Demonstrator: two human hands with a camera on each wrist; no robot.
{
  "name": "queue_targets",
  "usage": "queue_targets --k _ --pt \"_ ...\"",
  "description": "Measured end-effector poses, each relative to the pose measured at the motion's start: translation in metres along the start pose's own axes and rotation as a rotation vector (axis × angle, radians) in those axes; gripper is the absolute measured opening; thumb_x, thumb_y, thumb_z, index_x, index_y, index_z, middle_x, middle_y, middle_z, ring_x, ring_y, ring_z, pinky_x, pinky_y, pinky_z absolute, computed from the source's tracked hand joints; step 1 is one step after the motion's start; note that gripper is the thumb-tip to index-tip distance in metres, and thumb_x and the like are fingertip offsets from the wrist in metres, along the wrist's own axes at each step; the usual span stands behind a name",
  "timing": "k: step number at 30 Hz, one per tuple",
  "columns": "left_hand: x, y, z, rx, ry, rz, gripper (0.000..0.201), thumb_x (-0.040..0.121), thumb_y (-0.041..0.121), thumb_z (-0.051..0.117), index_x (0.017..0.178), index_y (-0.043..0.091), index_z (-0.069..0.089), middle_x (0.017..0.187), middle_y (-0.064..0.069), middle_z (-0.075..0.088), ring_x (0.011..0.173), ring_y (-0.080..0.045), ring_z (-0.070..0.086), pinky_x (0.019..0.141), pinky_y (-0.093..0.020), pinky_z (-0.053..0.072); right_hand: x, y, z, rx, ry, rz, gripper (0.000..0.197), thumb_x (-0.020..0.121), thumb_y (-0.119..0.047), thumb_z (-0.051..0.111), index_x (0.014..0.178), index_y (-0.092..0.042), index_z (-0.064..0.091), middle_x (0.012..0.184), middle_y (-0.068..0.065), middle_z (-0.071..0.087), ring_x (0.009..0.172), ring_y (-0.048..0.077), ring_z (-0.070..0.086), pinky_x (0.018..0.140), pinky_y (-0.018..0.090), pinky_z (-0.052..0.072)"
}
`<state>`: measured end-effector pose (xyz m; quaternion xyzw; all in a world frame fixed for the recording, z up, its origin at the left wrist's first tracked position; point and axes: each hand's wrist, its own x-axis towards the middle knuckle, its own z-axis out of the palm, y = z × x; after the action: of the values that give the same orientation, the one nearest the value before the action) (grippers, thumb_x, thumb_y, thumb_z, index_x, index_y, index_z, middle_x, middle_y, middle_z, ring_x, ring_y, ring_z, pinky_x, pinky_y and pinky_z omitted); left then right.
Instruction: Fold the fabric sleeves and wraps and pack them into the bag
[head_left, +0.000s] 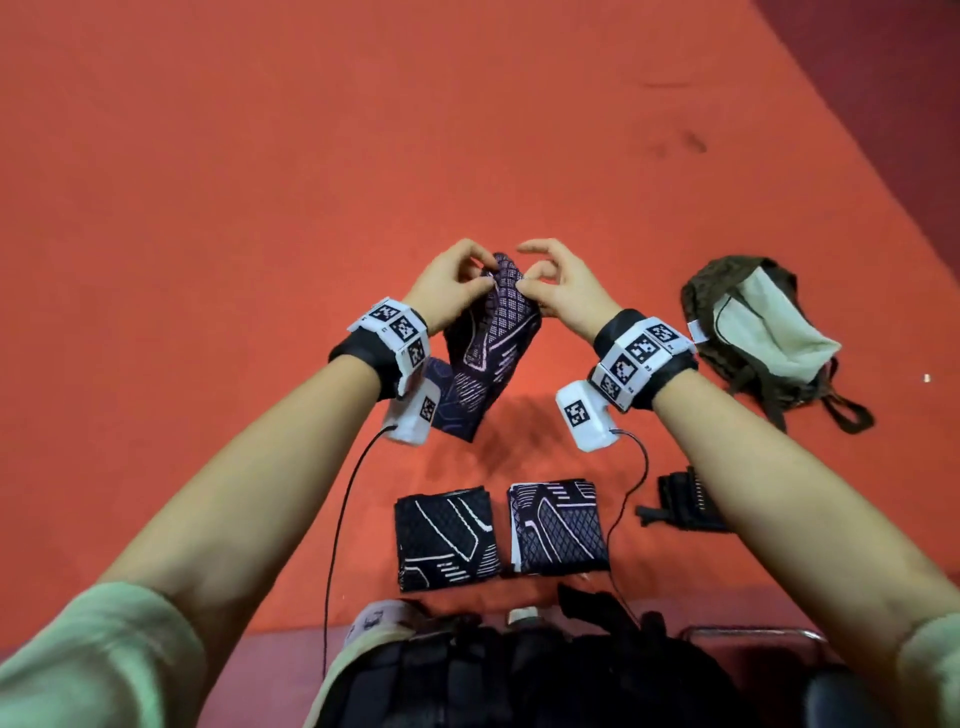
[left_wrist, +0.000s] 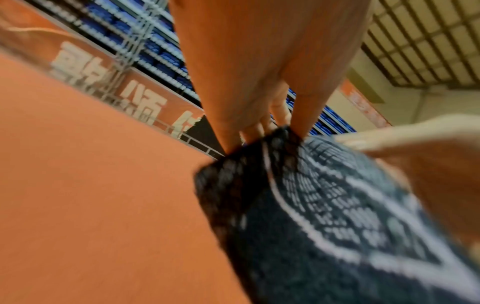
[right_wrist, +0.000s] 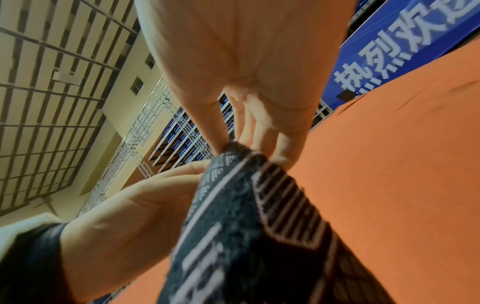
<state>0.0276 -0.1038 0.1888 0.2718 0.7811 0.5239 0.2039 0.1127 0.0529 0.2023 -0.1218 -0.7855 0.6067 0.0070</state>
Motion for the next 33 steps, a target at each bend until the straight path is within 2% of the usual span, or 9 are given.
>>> queue_targets --k 3,9,12,14,17,20,24,30,33 --pt "-0.001 0.009 0.003 -0.144 0.152 0.017 0.025 0.088 -0.001 0.053 0.082 0.024 0.052 0.079 0.004 0.053 0.073 -0.005 0.049 0.063 -0.009 0.041 -0.014 0.004 -0.015 -0.061 -0.102 0.157 0.042 0.085 -0.013 0.067 0.124 -0.008 0.054 0.092 0.004 0.064 0.082 0.016 0.062 0.074 0.026 0.051" --pt "-0.008 0.009 0.009 -0.124 0.218 -0.110 0.021 0.089 0.001 0.048 0.092 0.019 0.058 0.082 0.000 0.058 0.072 -0.014 0.055 0.063 -0.021 0.047 -0.041 0.041 -0.029 -0.217 -0.190 0.272 0.021 0.086 -0.005 0.064 0.104 0.005 0.065 0.097 0.013 0.068 0.080 0.019 0.062 0.090 0.037 0.051" --pt "-0.015 0.003 0.016 0.150 0.036 -0.136 0.045 0.085 -0.002 0.051 0.123 0.021 0.051 0.114 -0.006 0.053 0.105 -0.021 0.053 0.089 -0.032 0.047 -0.048 0.038 -0.037 -0.248 -0.256 0.217 0.014 0.088 -0.006 0.061 0.101 -0.007 0.066 0.094 0.005 0.068 0.079 0.013 0.063 0.091 0.034 0.049" --pt "-0.017 0.005 0.029 0.349 -0.172 -0.007 0.067 0.078 -0.003 0.059 0.136 0.026 0.043 0.140 -0.009 0.037 0.130 -0.022 0.034 0.109 -0.035 0.028 -0.047 0.032 -0.039 -0.417 -0.349 0.190 0.013 0.088 -0.012 0.062 0.100 -0.008 0.067 0.099 0.007 0.070 0.084 0.015 0.063 0.088 0.032 0.049" --pt "-0.018 0.013 0.054 0.528 -0.401 0.067 0.051 0.078 0.008 0.071 0.126 0.015 0.055 0.145 -0.008 0.040 0.140 -0.023 0.023 0.114 -0.035 0.016 -0.045 0.023 -0.039 -0.599 -0.418 0.169 0.022 0.085 -0.018 0.066 0.098 0.000 0.066 0.094 0.015 0.070 0.080 0.019 0.061 0.082 0.038 0.049" --pt "-0.021 0.011 0.067 0.481 -0.363 -0.015 0.021 0.079 0.012 0.072 0.096 0.010 0.060 0.122 -0.014 0.058 0.115 -0.024 0.050 0.095 -0.030 0.034 -0.045 0.021 -0.048 -0.602 -0.423 0.279 0.022 0.081 -0.019 0.071 0.094 -0.002 0.068 0.083 0.009 0.068 0.073 0.020 0.062 0.074 0.035 0.051" --pt "-0.026 -0.002 0.064 0.461 -0.281 -0.137 0.023 0.081 0.017 0.069 0.080 0.013 0.047 0.079 -0.005 0.055 0.077 -0.020 0.049 0.065 -0.031 0.037 -0.048 0.038 -0.068 -0.726 -0.394 0.390 0.027 0.075 -0.021 0.077 0.080 0.002 0.065 0.074 0.017 0.064 0.069 0.021 0.054 0.066 0.030 0.043" --pt "-0.034 -0.020 0.064 0.559 -0.224 -0.181 0.022 0.088 0.031 0.062 0.102 0.013 0.061 0.093 -0.007 0.062 0.088 -0.024 0.057 0.074 -0.029 0.039 -0.052 0.049 -0.081 -0.607 -0.060 0.270 0.024 0.080 -0.036 0.072 0.078 -0.016 0.058 0.080 0.004 0.059 0.078 0.019 0.054 0.070 0.026 0.039" --pt "-0.035 -0.024 0.070 0.365 -0.097 -0.248 0.013 0.089 0.030 0.061 0.089 0.017 0.057 0.086 -0.006 0.062 0.080 -0.023 0.057 0.070 -0.029 0.041 -0.058 0.050 -0.071 -0.556 0.113 0.146 0.020 0.082 -0.035 0.068 0.075 -0.018 0.059 0.072 0.004 0.060 0.074 0.021 0.056 0.065 0.027 0.037"
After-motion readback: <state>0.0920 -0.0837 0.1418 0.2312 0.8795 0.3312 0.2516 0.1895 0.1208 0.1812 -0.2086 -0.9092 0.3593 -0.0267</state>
